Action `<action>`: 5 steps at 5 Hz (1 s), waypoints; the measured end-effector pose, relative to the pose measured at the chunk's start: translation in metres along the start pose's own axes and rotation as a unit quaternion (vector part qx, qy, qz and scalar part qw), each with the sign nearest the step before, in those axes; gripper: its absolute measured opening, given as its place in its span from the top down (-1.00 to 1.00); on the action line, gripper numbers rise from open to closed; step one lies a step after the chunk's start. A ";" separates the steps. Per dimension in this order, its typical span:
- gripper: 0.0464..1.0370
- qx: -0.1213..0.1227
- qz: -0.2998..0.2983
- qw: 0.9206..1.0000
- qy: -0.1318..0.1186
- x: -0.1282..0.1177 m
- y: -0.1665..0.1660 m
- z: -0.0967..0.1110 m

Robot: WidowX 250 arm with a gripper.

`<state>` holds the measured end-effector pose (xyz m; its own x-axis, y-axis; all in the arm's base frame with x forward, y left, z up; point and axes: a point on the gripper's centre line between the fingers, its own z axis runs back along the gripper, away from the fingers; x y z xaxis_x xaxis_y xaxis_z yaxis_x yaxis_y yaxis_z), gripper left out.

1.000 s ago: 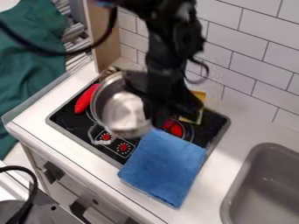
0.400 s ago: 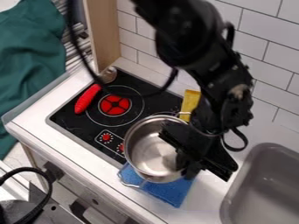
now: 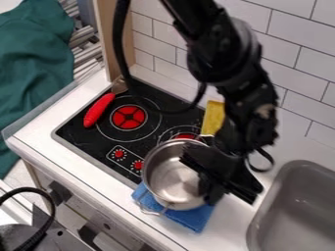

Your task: Moved the silver pot to the top of the blue cloth

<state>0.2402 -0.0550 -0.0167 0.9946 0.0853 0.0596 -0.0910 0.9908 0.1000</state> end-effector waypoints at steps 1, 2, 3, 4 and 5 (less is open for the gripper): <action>0.98 0.001 0.015 1.000 0.018 0.006 0.012 -0.014; 0.98 -0.005 0.020 0.999 0.030 0.009 0.011 -0.021; 0.94 -0.009 0.018 0.999 0.031 0.009 0.010 -0.021; 0.64 -0.003 0.000 1.000 0.025 0.011 0.013 -0.009; 0.13 0.008 0.004 0.999 -0.038 0.023 0.016 0.042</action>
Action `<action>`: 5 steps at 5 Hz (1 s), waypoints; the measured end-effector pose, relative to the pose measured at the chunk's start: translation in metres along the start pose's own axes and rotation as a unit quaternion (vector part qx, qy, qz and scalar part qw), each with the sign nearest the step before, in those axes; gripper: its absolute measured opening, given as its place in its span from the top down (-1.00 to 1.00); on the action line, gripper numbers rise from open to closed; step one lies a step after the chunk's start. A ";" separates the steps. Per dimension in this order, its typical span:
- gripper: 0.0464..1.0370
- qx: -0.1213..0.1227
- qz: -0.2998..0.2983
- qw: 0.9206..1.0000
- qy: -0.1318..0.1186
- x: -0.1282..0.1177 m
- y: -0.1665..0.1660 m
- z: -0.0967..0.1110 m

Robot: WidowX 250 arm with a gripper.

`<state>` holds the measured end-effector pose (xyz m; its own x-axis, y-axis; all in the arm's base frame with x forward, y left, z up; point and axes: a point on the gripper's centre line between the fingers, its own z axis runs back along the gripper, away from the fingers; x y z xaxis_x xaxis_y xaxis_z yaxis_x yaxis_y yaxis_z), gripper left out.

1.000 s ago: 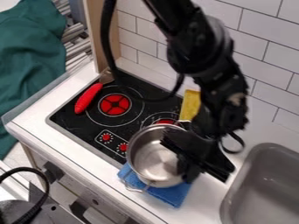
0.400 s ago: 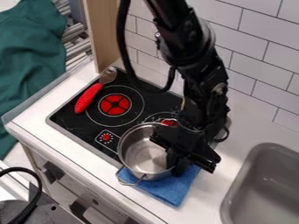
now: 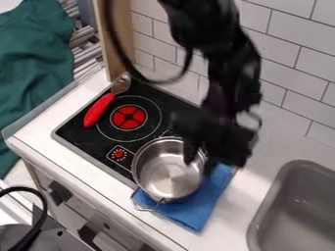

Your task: Moved the silver pot to the top of the blue cloth

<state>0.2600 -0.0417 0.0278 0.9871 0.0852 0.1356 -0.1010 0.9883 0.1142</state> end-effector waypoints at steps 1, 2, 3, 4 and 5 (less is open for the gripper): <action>-0.51 0.017 0.021 0.999 -0.042 0.015 0.009 0.048; -0.95 0.035 0.059 0.997 -0.037 0.029 0.019 0.061; -0.95 0.027 0.082 0.996 -0.005 0.036 0.026 0.048; -0.94 0.004 0.089 0.995 0.035 0.039 0.024 0.032; -0.94 -0.028 0.098 0.993 0.065 0.040 0.022 0.022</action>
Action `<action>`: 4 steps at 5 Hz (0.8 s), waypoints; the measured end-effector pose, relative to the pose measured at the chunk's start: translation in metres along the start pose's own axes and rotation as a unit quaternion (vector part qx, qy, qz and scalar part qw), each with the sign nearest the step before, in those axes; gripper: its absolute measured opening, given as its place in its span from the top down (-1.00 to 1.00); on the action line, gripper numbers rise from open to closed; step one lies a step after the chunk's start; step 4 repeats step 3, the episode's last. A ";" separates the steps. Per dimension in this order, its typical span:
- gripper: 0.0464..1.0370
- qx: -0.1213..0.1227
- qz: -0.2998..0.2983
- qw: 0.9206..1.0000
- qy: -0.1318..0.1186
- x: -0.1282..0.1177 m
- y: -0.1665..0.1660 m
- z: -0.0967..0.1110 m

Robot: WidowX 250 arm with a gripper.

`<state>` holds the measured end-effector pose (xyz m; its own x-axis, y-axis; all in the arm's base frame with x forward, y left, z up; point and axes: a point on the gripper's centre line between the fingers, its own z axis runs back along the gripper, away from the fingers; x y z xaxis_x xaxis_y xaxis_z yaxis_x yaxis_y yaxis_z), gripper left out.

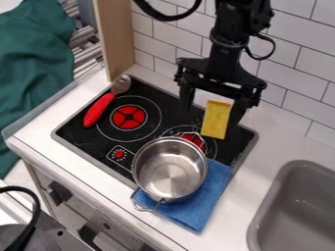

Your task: Moved the silver pot to the top of the blue cloth

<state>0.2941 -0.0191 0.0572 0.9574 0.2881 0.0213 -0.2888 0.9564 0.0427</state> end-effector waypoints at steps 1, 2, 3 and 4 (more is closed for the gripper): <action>-0.94 -0.024 -0.032 0.999 0.005 0.001 0.000 -0.002; -0.94 -0.024 -0.031 0.999 0.006 0.002 0.001 -0.002; -0.94 -0.024 -0.031 0.999 0.005 0.002 0.001 -0.002; -0.94 -0.024 -0.031 0.999 0.005 0.002 0.001 -0.002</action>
